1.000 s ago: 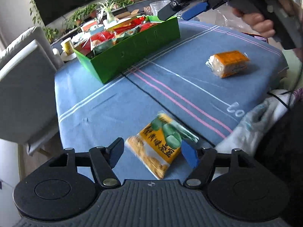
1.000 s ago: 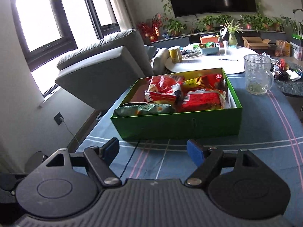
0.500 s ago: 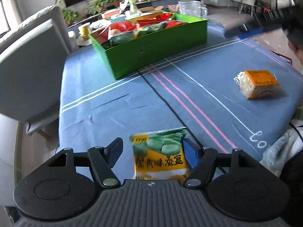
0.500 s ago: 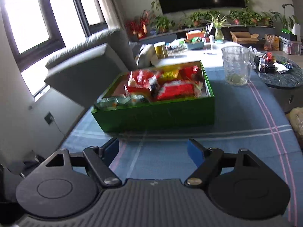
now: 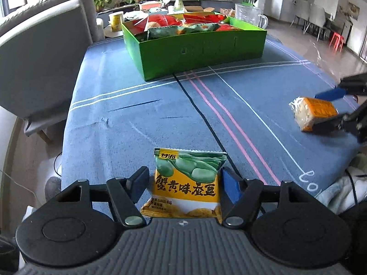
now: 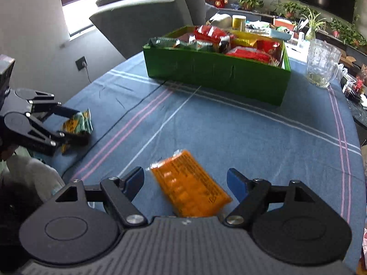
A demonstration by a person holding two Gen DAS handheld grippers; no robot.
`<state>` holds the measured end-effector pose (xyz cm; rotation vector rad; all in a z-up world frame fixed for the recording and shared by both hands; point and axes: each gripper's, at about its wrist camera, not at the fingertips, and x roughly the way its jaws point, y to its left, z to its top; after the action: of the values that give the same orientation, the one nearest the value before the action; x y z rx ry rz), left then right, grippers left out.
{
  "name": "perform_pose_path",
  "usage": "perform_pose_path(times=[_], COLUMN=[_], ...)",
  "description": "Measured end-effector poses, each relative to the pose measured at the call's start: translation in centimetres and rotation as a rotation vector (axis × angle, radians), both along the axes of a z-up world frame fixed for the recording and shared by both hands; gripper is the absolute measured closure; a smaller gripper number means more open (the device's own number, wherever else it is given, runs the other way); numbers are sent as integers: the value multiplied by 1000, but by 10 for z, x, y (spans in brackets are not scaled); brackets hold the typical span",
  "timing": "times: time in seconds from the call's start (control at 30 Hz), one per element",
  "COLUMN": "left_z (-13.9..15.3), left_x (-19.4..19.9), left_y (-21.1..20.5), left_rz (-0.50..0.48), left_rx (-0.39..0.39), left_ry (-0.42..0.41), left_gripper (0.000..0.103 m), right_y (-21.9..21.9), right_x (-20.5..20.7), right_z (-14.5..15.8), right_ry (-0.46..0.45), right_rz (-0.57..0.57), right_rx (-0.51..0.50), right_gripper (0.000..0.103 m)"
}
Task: Organize snacks
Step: 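Grasp the green-and-yellow bean snack bag with the left gripper while the right grasps the orange cake pack, then carry the bean snack bag and orange cake pack over the green box with both grippers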
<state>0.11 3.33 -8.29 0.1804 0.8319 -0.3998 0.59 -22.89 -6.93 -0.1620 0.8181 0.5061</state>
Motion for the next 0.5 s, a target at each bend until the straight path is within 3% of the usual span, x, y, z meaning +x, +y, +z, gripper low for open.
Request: perform_pose_path(times=[0.1, 0.5], left_z=[1, 9], left_x=[-3, 1], left_y=[2, 1], left_rz=[5, 49], left_rx=[-9, -44], left_ry=[-3, -16], left_gripper=[51, 52], right_y=[2, 13], right_x=[1, 1], right_z=[-7, -7], right_ry=[8, -26], right_rz=[2, -9], right_rx=[-33, -80], right_gripper=[32, 34])
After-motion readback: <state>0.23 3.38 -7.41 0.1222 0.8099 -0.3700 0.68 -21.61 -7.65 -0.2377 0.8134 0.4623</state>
